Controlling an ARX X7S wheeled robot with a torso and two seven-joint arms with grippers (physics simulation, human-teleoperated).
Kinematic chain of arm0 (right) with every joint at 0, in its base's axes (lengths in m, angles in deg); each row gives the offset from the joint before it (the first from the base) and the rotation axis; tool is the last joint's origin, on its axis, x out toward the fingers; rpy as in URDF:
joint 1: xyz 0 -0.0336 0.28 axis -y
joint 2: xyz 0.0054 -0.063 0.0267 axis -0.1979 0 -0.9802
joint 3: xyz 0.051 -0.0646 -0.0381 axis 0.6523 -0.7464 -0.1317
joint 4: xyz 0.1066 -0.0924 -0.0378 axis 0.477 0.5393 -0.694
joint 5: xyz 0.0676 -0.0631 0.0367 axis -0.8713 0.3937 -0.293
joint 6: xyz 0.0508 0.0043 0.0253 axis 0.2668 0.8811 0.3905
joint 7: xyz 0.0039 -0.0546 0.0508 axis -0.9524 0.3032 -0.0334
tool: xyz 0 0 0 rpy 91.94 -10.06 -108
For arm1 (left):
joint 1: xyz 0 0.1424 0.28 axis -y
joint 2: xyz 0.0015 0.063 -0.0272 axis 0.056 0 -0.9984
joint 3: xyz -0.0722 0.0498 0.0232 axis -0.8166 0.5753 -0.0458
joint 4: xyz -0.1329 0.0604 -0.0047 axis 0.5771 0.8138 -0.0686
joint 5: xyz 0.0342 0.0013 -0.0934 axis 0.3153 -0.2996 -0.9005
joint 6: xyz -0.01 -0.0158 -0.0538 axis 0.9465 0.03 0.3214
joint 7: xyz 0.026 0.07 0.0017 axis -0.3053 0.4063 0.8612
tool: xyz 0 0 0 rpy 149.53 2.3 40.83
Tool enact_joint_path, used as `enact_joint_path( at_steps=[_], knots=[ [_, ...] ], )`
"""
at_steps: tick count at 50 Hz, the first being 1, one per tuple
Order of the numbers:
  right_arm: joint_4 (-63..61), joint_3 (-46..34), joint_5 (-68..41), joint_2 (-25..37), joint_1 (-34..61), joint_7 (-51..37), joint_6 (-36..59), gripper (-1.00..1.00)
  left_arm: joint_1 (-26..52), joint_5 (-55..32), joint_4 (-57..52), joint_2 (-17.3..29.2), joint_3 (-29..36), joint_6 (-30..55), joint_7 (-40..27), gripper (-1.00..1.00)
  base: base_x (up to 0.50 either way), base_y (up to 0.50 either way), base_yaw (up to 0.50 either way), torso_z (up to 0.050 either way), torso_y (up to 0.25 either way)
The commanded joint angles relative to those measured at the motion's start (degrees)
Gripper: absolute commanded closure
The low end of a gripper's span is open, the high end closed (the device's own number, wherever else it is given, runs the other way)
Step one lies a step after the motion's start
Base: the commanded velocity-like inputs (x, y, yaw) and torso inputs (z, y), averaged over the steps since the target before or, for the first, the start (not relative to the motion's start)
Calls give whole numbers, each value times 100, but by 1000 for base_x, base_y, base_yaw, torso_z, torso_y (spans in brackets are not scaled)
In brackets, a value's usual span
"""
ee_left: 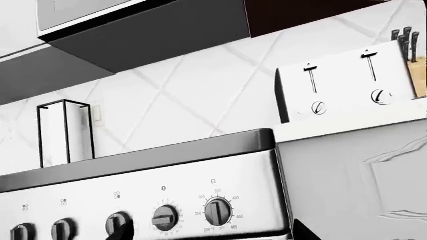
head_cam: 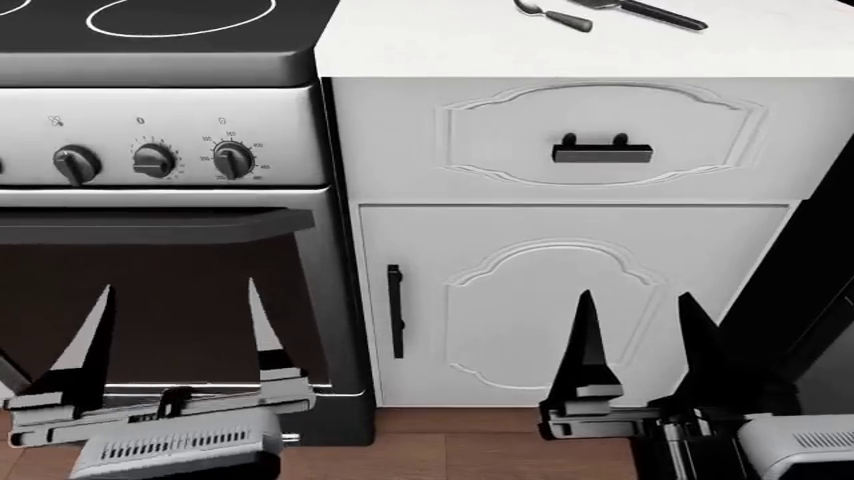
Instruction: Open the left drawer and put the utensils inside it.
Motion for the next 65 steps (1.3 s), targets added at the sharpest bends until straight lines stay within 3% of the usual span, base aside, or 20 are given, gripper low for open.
enact_joint_path(
  at_steps=[1,6,10,14,18,31,65],
  knots=[
    [-49,58,-108,34,-1,-36,-24,-100,-1009,850,48,-485,-640,-1048,-1711,-100,0,0,0,0,0],
    [-41,35,-80,31,7,-61,-22,-100,-1706,1133,309,-549,-1176,-2323,-2946,-100,0,0,0,0,0],
    [-15,21,-37,22,18,-89,-28,-100,-2059,1603,488,-722,-1598,-2830,-3787,-100,0,0,0,0,0],
    [-6,23,16,17,29,-140,-18,-100,-1978,829,1532,-418,-1610,-4290,-4482,-100,0,0,0,0,0],
    [10,27,31,16,43,-176,-3,-100,-1940,462,2185,-449,-1684,-4966,-4903,-100,0,0,0,0,0],
    [30,54,-29,4,74,-232,-47,-100,-1711,82,3034,-399,-1577,-5390,-5092,-100,7,0,0,0,0],
    [-32,-25,6,104,28,-241,-151,-100,-1697,-57,2961,-310,-1471,-5286,-4981,-100,190,44,0,0,0]
  ],
)
